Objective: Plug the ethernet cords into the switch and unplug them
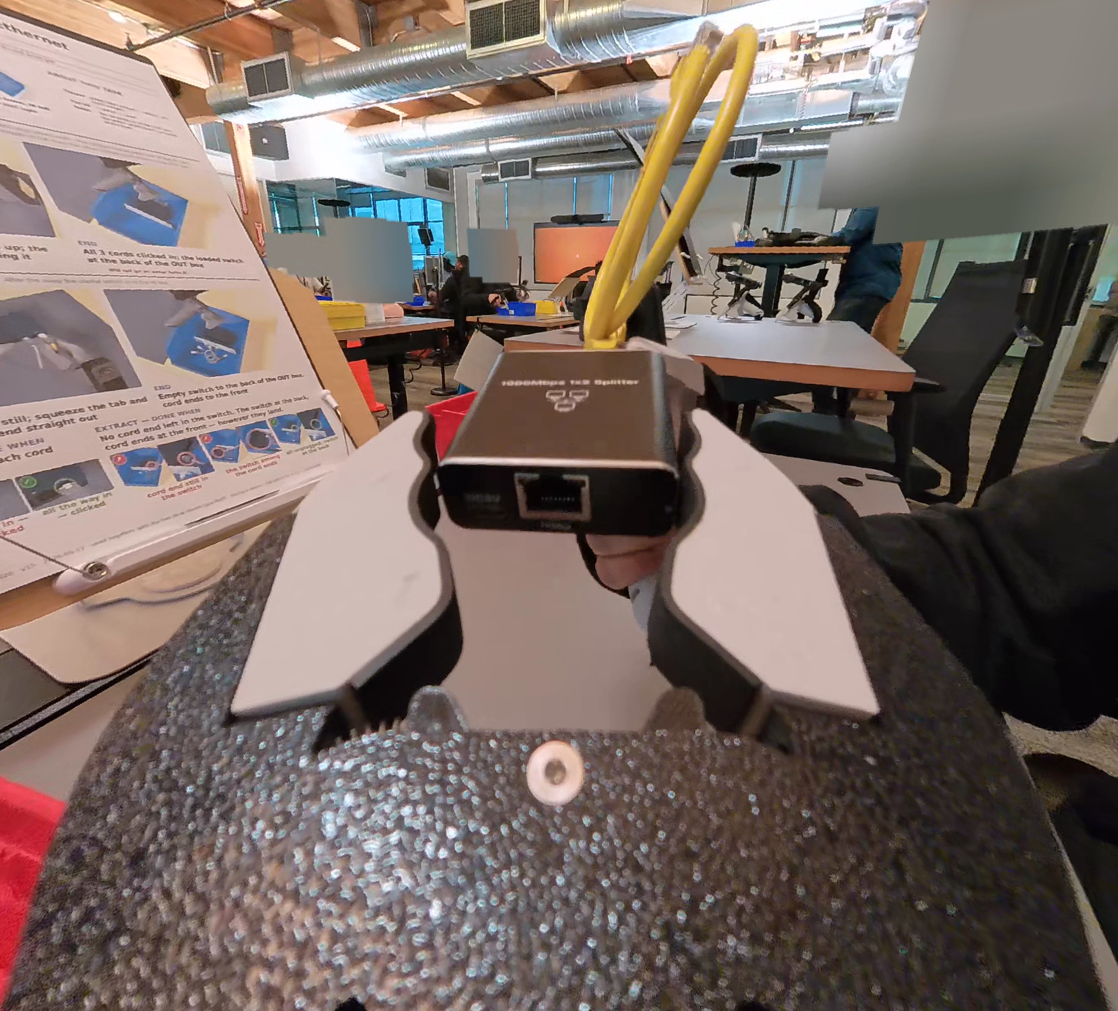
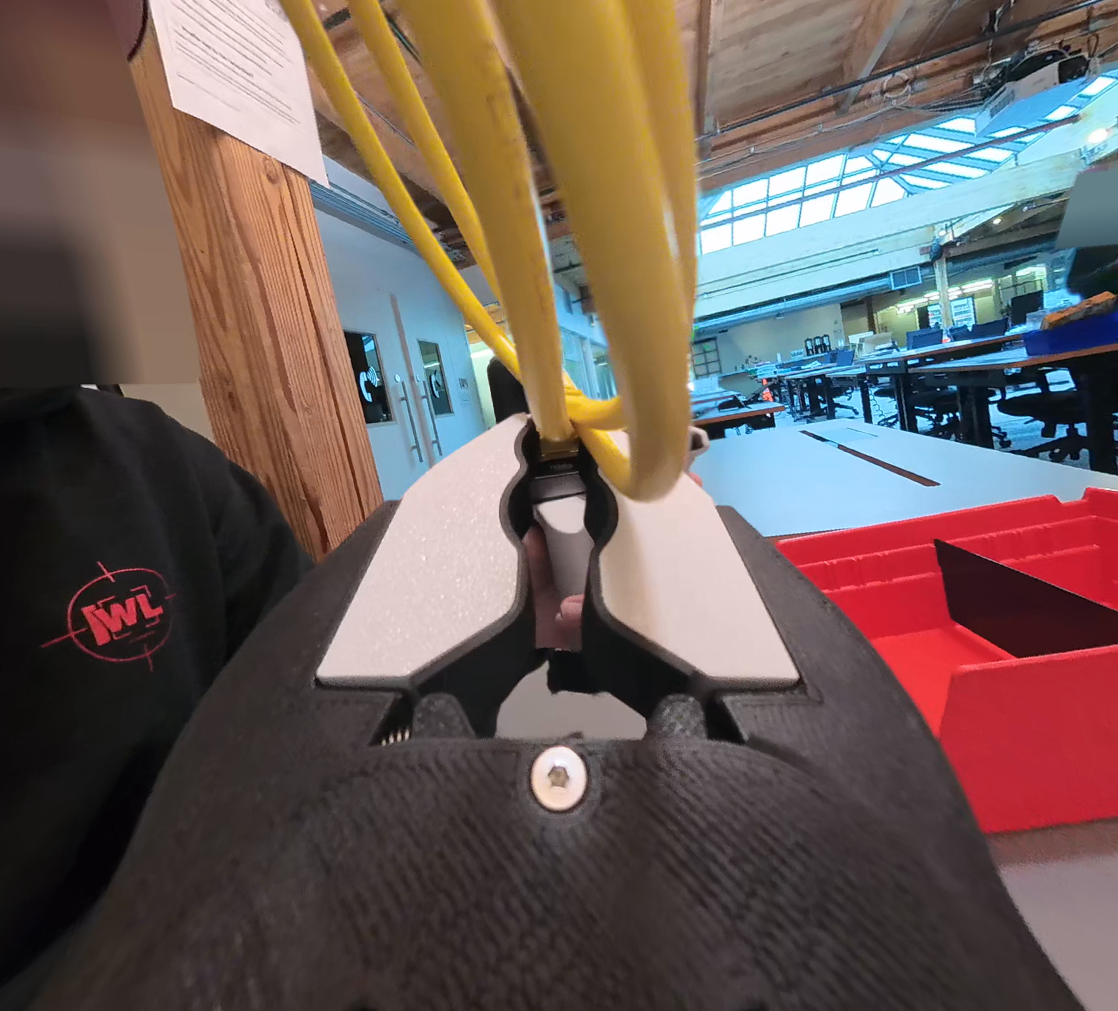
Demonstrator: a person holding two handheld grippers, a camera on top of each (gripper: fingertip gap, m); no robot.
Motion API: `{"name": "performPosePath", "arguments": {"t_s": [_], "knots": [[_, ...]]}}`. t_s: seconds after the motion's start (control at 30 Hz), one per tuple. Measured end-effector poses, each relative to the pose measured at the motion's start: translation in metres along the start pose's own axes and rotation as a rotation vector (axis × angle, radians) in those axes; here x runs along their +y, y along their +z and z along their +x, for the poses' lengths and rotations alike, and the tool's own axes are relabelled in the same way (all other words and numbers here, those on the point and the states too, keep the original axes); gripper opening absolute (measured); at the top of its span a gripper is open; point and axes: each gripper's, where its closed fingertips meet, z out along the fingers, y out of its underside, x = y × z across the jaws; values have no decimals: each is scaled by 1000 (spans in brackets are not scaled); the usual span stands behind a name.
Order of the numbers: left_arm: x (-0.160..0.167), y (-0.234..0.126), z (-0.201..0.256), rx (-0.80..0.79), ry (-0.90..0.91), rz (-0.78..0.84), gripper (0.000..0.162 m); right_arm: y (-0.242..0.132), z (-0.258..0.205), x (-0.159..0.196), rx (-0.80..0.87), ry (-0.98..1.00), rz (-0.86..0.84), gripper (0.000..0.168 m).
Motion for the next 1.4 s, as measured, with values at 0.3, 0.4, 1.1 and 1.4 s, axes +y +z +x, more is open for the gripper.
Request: {"name": "performPosePath", "arguments": {"t_s": [0.3, 0.4, 1.1, 1.4], "knots": [[-2, 3, 4, 21, -33, 33, 76, 5, -3, 7, -18, -11, -25, 14], [-1, 3, 4, 21, -29, 17, 76, 4, -3, 8, -14, -23, -42, 14], [4, 5, 8, 47, -65, -45, 75, -2, -6, 10, -5, -84, -197, 15], [12, 7, 1, 33, -118, -52, 75, -6, 4, 14, 39, -86, -234, 14]]}}
